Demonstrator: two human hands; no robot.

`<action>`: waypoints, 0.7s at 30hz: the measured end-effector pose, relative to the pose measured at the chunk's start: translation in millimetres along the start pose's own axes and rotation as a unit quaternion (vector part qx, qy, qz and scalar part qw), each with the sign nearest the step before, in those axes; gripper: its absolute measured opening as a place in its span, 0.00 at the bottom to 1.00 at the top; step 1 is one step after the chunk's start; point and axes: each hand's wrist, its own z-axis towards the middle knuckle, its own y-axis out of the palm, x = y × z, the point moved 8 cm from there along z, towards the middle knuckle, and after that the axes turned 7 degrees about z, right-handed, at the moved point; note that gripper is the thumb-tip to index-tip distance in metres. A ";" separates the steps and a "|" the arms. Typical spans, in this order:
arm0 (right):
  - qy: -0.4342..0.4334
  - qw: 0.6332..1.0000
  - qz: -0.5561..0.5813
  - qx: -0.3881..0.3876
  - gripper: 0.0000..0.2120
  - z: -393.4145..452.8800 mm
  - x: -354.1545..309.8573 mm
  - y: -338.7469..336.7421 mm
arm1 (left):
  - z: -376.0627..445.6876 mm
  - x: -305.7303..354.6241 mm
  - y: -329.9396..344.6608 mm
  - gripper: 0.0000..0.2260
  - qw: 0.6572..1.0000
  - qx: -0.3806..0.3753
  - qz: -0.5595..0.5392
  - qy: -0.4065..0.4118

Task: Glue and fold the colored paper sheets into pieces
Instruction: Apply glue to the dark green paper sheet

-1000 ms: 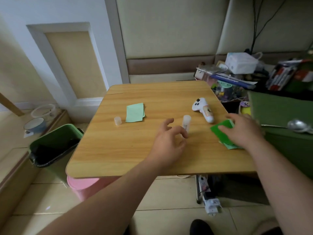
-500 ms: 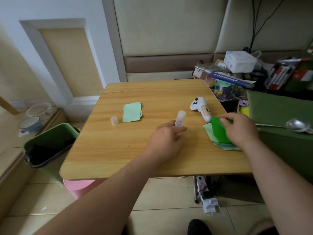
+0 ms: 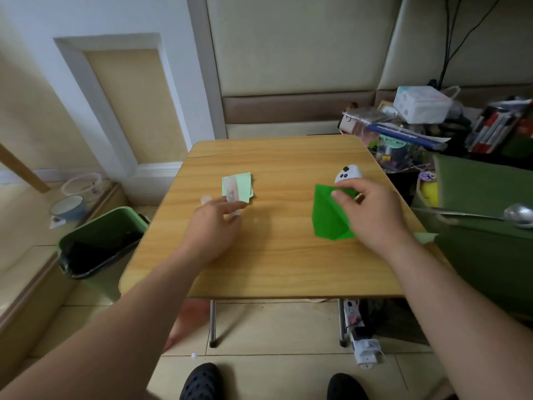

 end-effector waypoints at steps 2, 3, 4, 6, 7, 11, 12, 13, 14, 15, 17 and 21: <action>0.007 1.000 0.007 -0.024 0.07 -3.7 -1.6 25.3 | -2.8 -4.9 -0.3 0.16 1.000 -0.008 0.000 0.000; 0.014 0.999 0.007 -0.038 0.08 -5.3 -2.1 36.9 | -4.4 -4.8 0.7 0.16 1.000 -0.014 0.001 0.005; 0.016 0.999 0.002 -0.051 0.09 -6.8 -2.5 47.3 | -5.8 -3.7 2.0 0.16 1.000 -0.019 0.004 0.011; 0.024 0.997 -0.013 -0.072 0.11 -8.8 -2.7 64.3 | -8.2 -1.2 4.4 0.16 0.999 -0.025 0.011 0.024; 0.028 0.996 -0.022 -0.081 0.11 -9.8 -3.6 70.5 | -9.0 -0.1 5.1 0.16 0.999 -0.026 0.013 0.031; 0.028 0.993 -0.049 -0.105 0.12 -12.2 -5.2 87.3 | -12.8 0.3 4.6 0.13 0.998 -0.040 0.004 0.042; 0.021 0.992 -0.057 -0.112 0.13 -12.0 -6.1 88.6 | -13.8 -0.1 3.1 0.13 0.998 -0.041 0.004 0.038; 0.010 0.991 -0.067 -0.115 0.14 -11.2 -7.9 87.8 | -14.1 -1.2 1.3 0.13 0.999 -0.037 0.003 0.031; -0.002 0.991 -0.077 -0.114 0.15 -9.6 -9.9 84.1 | -14.3 -3.3 -0.9 0.13 0.999 -0.030 0.000 0.017; -0.011 0.991 -0.083 -0.108 0.15 -7.1 -10.8 78.6 | -14.9 -5.9 -3.2 0.12 1.000 -0.020 -0.008 -0.004; -0.020 0.991 -0.096 -0.087 0.13 -1.2 -10.9 62.9 | -17.1 -9.2 -7.8 0.09 0.999 0.015 -0.021 -0.044; 0.008 0.991 -0.110 -0.075 0.08 3.8 0.8 37.4 | -25.2 19.7 -16.6 0.07 0.993 0.107 -0.043 0.034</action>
